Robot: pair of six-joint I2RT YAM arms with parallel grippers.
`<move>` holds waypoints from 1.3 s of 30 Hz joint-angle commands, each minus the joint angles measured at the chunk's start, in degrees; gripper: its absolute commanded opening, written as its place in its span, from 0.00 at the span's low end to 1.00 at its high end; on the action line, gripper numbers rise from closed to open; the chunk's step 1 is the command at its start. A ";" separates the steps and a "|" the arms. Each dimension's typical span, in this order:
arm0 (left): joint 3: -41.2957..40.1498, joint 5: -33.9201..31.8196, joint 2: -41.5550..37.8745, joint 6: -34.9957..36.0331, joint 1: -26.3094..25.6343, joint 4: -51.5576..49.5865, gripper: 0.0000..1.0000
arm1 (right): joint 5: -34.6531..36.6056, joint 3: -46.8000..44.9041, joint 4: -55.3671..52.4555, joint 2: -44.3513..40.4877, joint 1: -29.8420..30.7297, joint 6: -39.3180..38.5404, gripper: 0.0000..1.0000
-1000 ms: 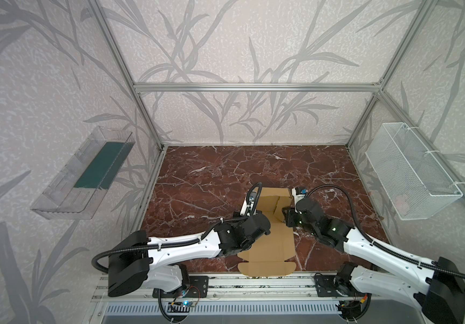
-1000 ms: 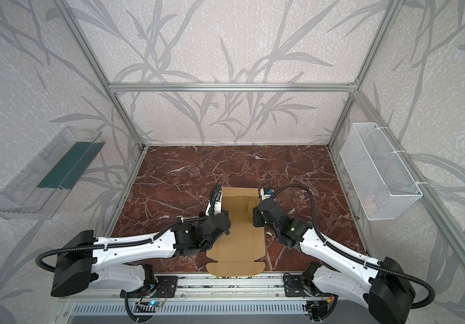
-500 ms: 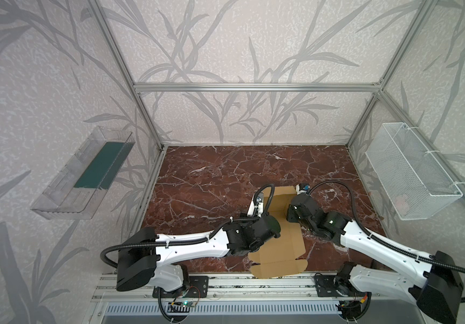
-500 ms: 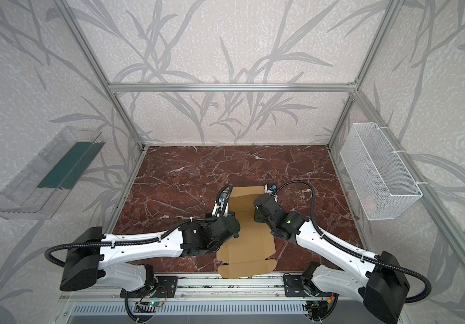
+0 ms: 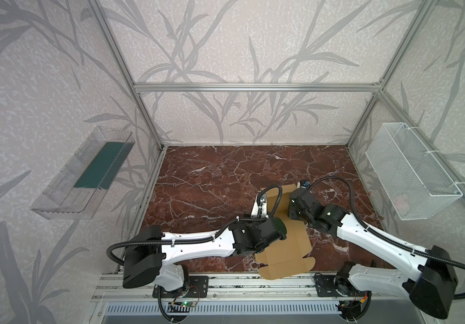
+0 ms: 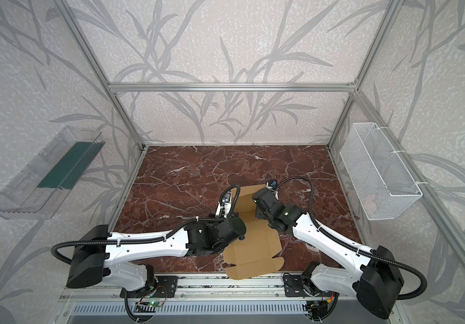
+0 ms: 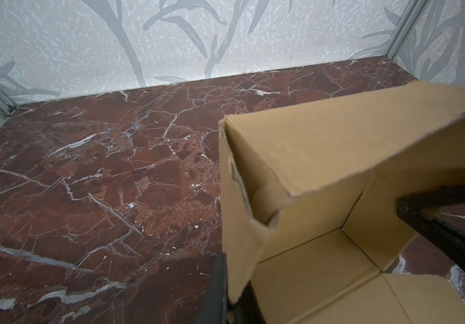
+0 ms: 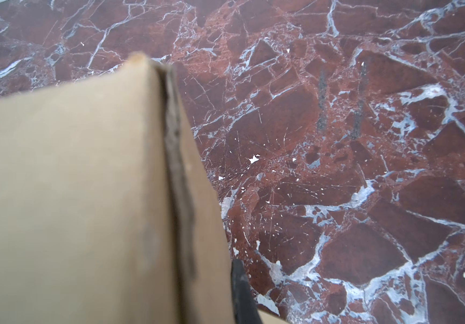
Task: Assemble paper box
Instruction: Fold the bottom flaps of a flat cardboard box at the center of the table.
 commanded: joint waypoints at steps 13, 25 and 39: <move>2.71 -5.82 -0.05 -1.68 -0.20 -3.66 0.00 | 3.14 -0.41 -5.82 -2.50 -2.12 1.12 0.19; 4.04 -6.80 1.44 -0.57 0.08 -4.90 0.00 | -1.41 -1.71 -7.97 -10.44 -2.14 1.40 0.41; -2.11 0.36 -3.04 9.29 5.11 3.73 0.00 | 0.51 4.49 -16.61 -24.71 -2.14 -5.14 0.56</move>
